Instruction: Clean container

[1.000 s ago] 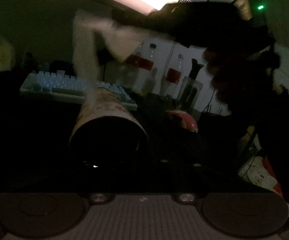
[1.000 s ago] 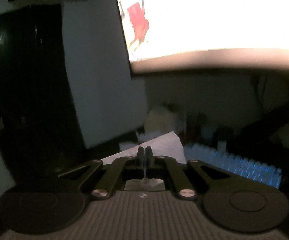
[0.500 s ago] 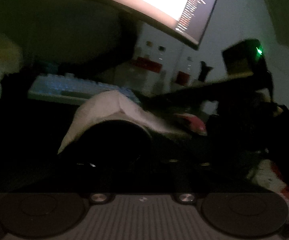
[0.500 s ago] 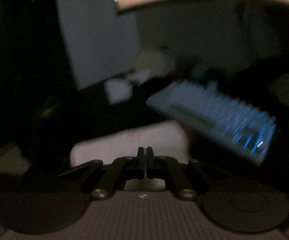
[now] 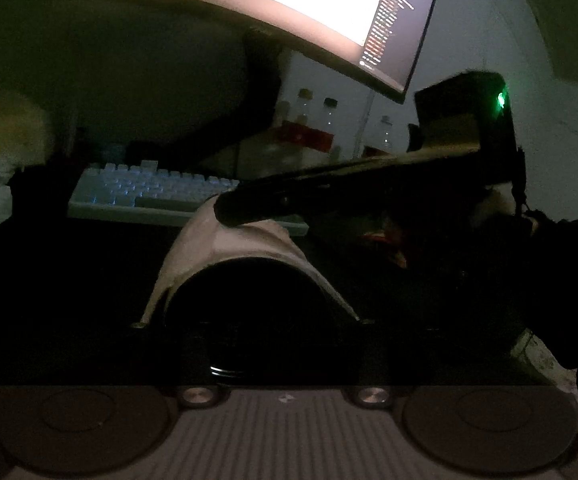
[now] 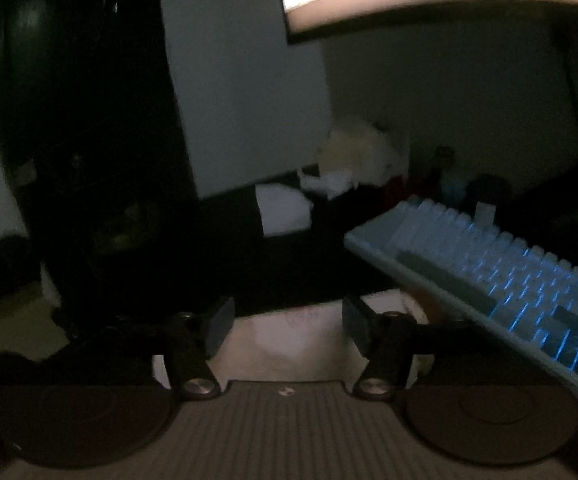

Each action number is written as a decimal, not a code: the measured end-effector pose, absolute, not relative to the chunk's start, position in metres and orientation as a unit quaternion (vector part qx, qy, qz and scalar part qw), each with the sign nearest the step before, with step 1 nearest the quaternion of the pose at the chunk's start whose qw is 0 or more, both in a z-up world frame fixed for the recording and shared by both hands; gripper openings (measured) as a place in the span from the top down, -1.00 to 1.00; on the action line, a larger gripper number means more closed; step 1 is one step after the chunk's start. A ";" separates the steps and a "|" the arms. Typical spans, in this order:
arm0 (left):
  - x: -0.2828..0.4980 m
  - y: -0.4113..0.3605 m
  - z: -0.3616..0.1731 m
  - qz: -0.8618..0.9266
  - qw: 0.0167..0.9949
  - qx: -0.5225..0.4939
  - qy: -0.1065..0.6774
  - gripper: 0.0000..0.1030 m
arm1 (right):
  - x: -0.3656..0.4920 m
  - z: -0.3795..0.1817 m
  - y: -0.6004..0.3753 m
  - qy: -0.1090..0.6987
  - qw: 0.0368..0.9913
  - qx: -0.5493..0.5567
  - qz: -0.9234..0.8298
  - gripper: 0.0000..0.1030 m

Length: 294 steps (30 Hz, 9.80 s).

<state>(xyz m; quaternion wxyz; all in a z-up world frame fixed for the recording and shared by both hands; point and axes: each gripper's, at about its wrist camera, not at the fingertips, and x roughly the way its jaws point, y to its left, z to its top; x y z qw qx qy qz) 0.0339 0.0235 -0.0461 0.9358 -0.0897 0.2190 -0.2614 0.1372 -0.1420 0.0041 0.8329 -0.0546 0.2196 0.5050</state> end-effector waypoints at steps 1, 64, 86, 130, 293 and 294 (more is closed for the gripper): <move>0.035 0.024 -0.047 -0.259 0.936 -0.092 0.220 0.06 | 0.139 0.002 -0.145 0.216 0.835 -0.055 0.503 -0.22; 0.059 0.034 -0.066 -0.276 0.918 -0.165 0.231 -0.99 | 0.135 -0.007 -0.121 0.203 0.844 -0.032 0.495 -0.44; 0.059 0.034 -0.069 -0.271 0.920 -0.167 0.228 -1.00 | 0.141 -0.019 -0.114 0.179 0.848 -0.017 0.498 -0.64; 0.059 0.029 -0.066 -0.252 0.931 -0.124 0.232 -1.00 | 0.140 -0.023 -0.108 0.179 0.855 -0.005 0.487 -1.00; 0.052 0.024 -0.049 -0.253 0.917 -0.135 0.278 -0.99 | 0.159 -0.019 -0.117 0.191 0.869 -0.061 0.452 0.84; 0.052 0.026 -0.048 -0.252 0.917 -0.136 0.277 -0.99 | 0.166 -0.019 -0.116 0.192 0.880 -0.070 0.430 0.84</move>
